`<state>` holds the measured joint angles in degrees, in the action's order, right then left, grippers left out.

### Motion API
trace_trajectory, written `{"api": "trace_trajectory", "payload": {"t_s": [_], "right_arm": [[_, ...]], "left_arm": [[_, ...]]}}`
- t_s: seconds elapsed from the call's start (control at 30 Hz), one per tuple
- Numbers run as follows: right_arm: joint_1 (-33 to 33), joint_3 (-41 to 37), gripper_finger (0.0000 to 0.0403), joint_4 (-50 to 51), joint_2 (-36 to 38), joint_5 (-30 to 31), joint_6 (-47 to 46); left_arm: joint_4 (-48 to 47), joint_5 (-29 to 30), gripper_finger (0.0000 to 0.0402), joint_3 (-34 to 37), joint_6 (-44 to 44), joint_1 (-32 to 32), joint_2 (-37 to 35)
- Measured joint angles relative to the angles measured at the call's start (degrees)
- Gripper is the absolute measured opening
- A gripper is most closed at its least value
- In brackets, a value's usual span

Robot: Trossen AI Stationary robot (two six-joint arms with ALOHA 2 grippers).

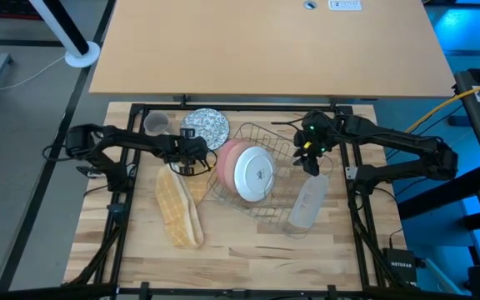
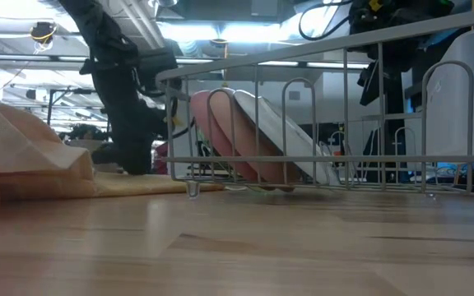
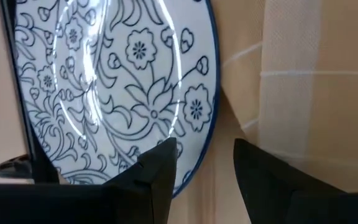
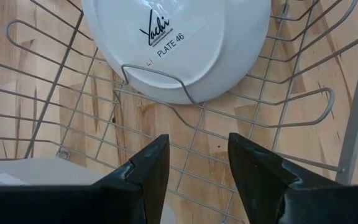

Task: Sort dishes
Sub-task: Put the blue patterned white plate into the dish rack

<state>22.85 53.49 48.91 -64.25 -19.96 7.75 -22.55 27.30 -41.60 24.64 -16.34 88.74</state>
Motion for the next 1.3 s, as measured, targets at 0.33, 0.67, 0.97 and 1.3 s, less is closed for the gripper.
{"api": "trace_trajectory", "payload": {"t_s": [0.33,0.67,0.97,1.3], "right_arm": [[0.0,0.0,0.017,-2.6,0.0,0.0,0.0],[0.0,0.0,0.0169,-2.6,0.0,0.0,0.0],[0.0,0.0,0.017,-2.6,0.0,0.0,0.0],[0.0,0.0,0.0169,-6.5,0.0,0.0,0.0]], "left_arm": [[5.3,1.7,0.0148,-0.2,3.3,-1.5,5.4],[6.0,1.3,0.0079,-0.2,3.0,-2.7,5.8],[6.0,4.2,0.0031,-0.1,1.3,-2.6,6.0],[1.1,5.8,0.0012,-2.8,-5.8,0.9,1.7]]}}
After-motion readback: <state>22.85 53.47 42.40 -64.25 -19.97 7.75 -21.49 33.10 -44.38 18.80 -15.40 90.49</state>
